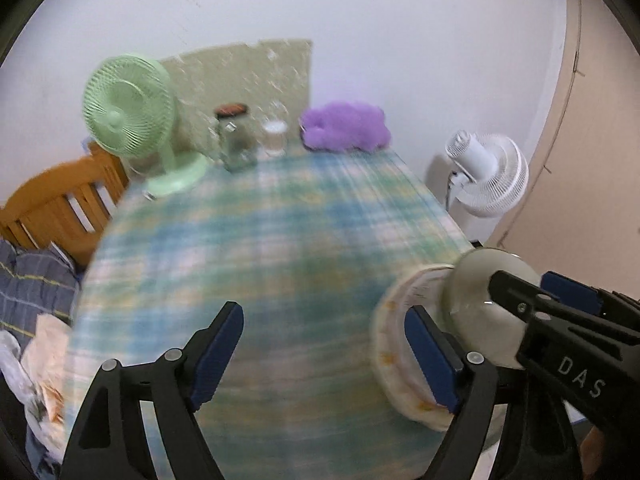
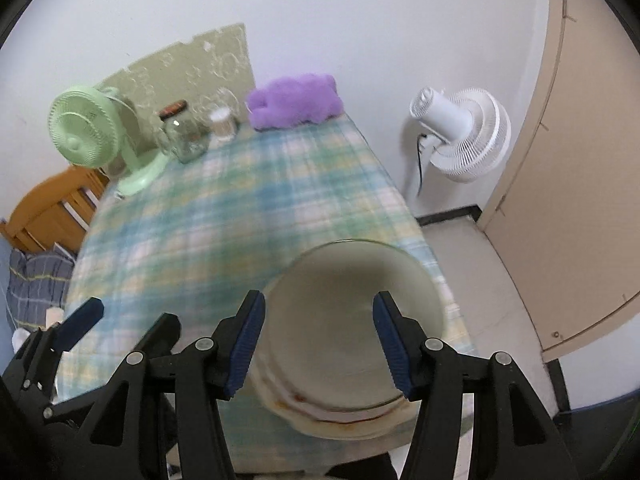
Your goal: Organize plates and bowls
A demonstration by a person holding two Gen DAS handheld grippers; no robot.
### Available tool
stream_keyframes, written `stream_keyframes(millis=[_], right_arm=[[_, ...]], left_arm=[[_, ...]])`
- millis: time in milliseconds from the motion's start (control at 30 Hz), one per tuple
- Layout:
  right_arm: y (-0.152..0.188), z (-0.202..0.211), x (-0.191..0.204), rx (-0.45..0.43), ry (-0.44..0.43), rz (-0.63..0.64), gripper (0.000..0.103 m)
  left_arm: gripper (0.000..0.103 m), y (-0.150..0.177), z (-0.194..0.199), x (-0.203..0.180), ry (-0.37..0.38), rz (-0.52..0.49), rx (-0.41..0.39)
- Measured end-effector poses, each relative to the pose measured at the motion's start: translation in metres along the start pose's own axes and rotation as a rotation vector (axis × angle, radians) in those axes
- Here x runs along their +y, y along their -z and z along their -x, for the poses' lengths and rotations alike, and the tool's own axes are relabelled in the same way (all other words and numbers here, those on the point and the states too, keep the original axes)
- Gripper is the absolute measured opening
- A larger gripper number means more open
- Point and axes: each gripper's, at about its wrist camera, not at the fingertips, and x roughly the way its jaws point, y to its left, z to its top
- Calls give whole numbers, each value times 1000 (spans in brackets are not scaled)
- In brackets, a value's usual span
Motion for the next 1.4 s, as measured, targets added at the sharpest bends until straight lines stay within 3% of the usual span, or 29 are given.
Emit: stream_keyframes(millis=[133,300,500,900,1133,1400], right_arm=[[13,10,32,-81,-12,21,71],[34,10,65,-145,-49,83,72],[65,5,76,-197,-79,131,73],[119,20,84,-204,-111,149,73],[131,32,82,-231,-91,138,73],[136,39,81,-244,-71,134,73]], left_arm=[[91,14,13,41,-43,-5,-70],[92,41,11,76,-103,20,-69],[93,75,19,97,-107,72,-98],[101,124,51,97,-135,105,-135],[102,132,66,95,-130,101,-181],[103,133,66,96,-118,108,-178]])
